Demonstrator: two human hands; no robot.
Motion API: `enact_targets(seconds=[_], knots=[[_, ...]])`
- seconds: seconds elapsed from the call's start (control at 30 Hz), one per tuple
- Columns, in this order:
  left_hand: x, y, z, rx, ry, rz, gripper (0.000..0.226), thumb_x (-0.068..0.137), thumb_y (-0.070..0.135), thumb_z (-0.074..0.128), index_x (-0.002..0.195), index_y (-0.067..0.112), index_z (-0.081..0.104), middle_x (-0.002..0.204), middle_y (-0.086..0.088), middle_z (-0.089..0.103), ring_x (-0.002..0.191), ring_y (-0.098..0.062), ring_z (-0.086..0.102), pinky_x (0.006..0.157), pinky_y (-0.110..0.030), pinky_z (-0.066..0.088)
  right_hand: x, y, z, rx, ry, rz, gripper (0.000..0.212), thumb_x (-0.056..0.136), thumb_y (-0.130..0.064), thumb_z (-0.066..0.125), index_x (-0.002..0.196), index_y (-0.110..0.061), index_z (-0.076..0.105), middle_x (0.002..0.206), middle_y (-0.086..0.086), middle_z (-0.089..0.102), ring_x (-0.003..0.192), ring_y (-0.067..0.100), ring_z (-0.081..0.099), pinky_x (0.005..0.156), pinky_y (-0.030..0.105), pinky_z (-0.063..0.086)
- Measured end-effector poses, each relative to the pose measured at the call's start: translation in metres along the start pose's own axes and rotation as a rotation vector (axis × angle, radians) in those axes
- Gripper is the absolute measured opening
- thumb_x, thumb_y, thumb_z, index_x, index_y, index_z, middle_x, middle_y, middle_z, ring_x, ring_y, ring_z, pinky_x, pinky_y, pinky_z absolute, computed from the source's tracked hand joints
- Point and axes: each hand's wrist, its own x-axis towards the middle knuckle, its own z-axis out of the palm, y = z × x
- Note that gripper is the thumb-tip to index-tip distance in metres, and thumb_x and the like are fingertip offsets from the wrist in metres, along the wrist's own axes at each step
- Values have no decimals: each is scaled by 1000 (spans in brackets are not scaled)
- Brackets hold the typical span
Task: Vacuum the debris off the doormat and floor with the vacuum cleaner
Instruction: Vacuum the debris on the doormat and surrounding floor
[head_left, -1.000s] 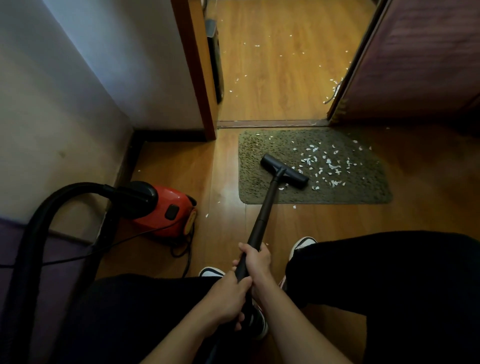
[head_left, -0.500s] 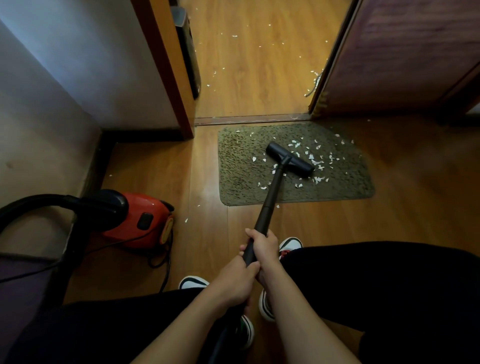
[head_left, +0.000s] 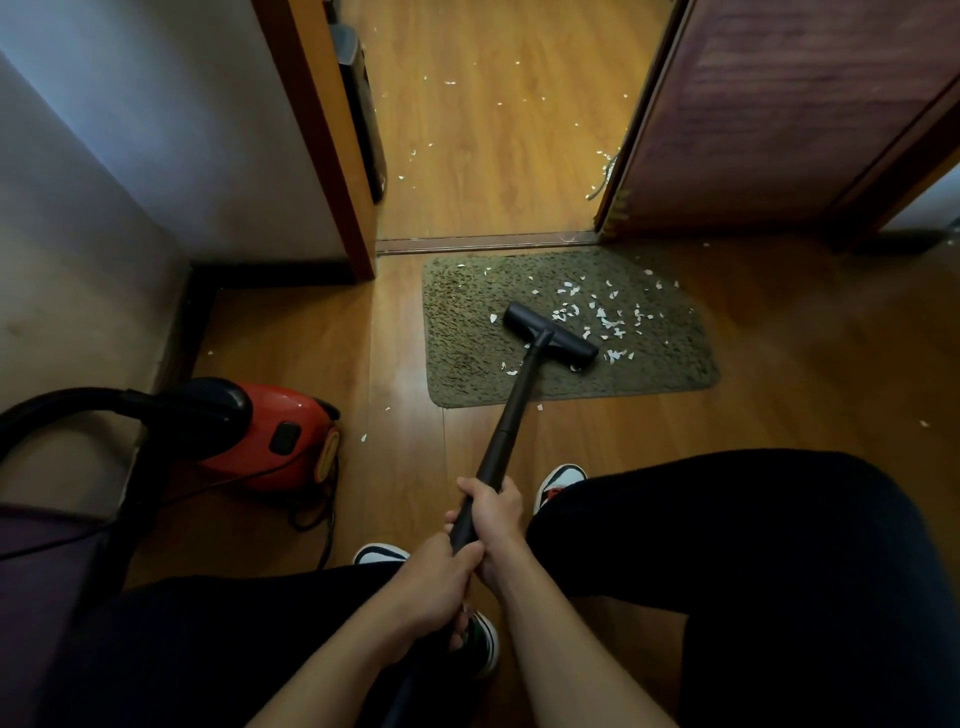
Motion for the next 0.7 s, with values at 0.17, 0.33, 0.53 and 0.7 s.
enact_targets(seconds=[0.17, 0.33, 0.53, 0.7], knots=[[-41, -24, -7, 34, 46, -21, 11, 104, 34, 40, 109, 27, 47, 78, -7, 54, 48, -12, 53, 44, -26, 46, -36, 32, 15, -13, -6, 2, 35, 88, -17, 70, 119, -11, 54, 89, 18, 64, 53, 23, 70, 49, 35, 59], [-68, -46, -21, 111, 115, -75, 24, 104, 37, 40, 117, 18, 47, 83, -7, 58, 48, -11, 55, 45, -26, 46, -65, 54, 27, 33, -73, 29, 30, 92, -14, 67, 119, -16, 53, 92, 18, 65, 50, 20, 68, 47, 31, 56], [-88, -56, -32, 115, 110, -101, 24, 104, 34, 40, 118, 16, 47, 84, -8, 57, 47, -10, 55, 44, -24, 45, -82, 73, 36, 49, -132, 69, 37, 97, -8, 61, 132, -11, 48, 91, 21, 63, 41, 15, 62, 40, 25, 50], [-85, -56, -27, 136, 118, -82, 21, 104, 34, 40, 113, 17, 49, 81, -7, 59, 48, -11, 57, 46, -25, 48, -79, 72, 34, 41, -125, 71, 41, 96, -7, 61, 134, -9, 46, 84, 19, 61, 41, 17, 61, 41, 26, 50]])
